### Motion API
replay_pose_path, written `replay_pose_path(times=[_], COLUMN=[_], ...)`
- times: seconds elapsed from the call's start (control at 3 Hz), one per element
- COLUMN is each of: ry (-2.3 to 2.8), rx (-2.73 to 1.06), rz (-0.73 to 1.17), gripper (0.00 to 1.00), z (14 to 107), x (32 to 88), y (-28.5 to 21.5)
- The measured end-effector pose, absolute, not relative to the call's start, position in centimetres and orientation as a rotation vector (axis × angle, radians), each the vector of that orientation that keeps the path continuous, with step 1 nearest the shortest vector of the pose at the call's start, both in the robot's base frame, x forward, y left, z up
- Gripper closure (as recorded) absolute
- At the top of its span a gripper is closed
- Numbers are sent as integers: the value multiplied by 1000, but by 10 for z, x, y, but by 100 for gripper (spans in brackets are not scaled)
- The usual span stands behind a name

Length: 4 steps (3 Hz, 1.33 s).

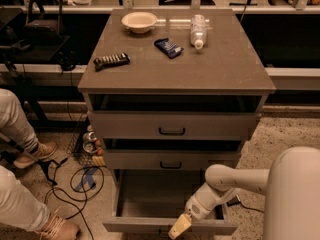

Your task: Close bottom drawer

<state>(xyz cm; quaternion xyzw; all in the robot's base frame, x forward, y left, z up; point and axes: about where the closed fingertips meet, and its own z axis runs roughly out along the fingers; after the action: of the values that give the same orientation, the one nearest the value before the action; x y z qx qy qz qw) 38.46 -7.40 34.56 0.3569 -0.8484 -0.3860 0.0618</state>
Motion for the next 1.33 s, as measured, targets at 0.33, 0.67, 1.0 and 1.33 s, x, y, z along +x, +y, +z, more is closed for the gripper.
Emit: replay_pose_path(times=[0.33, 0.67, 1.0, 1.33], ry=[-2511, -2492, -2488, -2487], rx=[1023, 1008, 1007, 1006], rz=[-1187, -1197, -1199, -1198], gripper=[63, 86, 100, 100], z=[300, 290, 289, 288], x=[373, 366, 365, 364], y=[-60, -56, -55, -55])
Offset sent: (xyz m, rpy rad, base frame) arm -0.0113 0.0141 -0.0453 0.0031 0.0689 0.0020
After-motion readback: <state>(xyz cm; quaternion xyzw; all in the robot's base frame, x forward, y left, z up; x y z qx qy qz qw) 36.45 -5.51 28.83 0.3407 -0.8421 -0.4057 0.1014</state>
